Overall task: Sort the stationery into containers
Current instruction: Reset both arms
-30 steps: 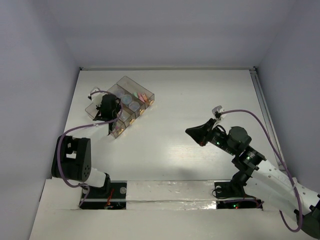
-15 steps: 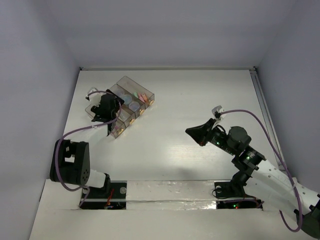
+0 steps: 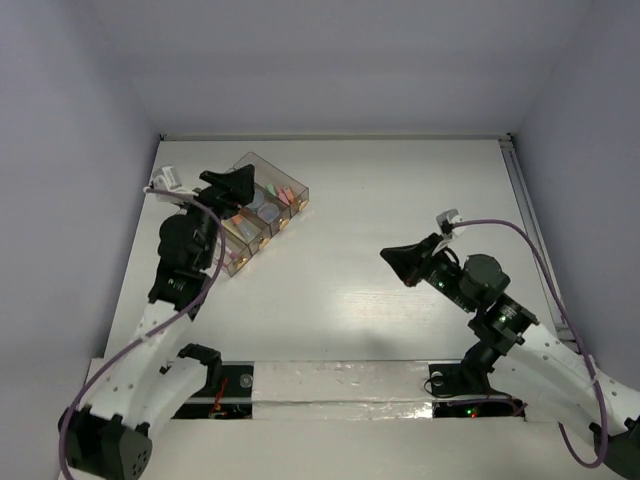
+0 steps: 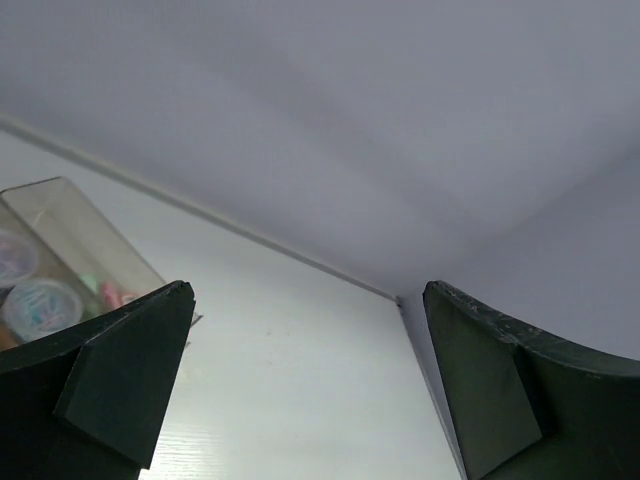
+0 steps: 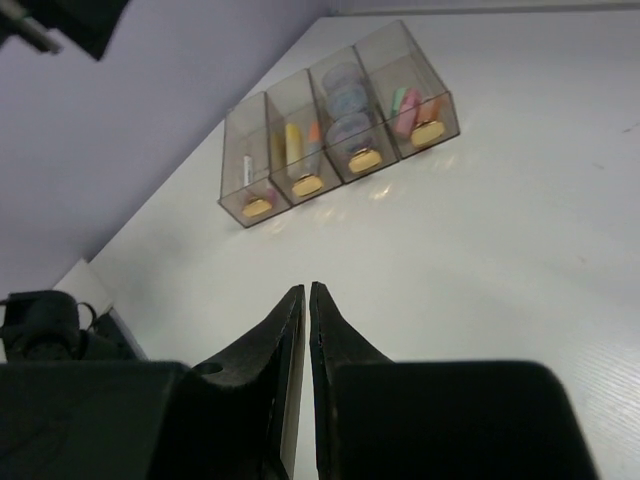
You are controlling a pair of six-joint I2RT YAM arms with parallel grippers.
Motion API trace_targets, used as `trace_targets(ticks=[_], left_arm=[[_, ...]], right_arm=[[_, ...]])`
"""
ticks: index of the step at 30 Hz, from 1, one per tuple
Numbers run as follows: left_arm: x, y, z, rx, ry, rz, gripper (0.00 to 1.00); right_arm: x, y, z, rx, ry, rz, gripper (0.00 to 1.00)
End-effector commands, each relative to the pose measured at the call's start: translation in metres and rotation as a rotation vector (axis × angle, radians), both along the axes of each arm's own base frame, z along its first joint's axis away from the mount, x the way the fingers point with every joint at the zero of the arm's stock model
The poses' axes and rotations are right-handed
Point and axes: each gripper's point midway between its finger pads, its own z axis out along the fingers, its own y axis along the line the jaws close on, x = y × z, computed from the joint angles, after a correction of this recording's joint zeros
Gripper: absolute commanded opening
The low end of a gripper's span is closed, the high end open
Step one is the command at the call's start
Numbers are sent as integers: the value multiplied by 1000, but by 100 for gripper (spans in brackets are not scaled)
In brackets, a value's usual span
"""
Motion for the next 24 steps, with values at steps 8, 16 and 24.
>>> trace_targets(ticks=[8,16,24], left_arm=[[-103,9,77,153,-253,-95,99],[-122,31,84,247,-282,2,99],[-122,28,78,316,-289,-15,99]], right_arm=[[19,-58,69,39,-128,-307,26],[21,-118,100,63,-154,-576,100],[27,-113,92,56,-137,-582,100]])
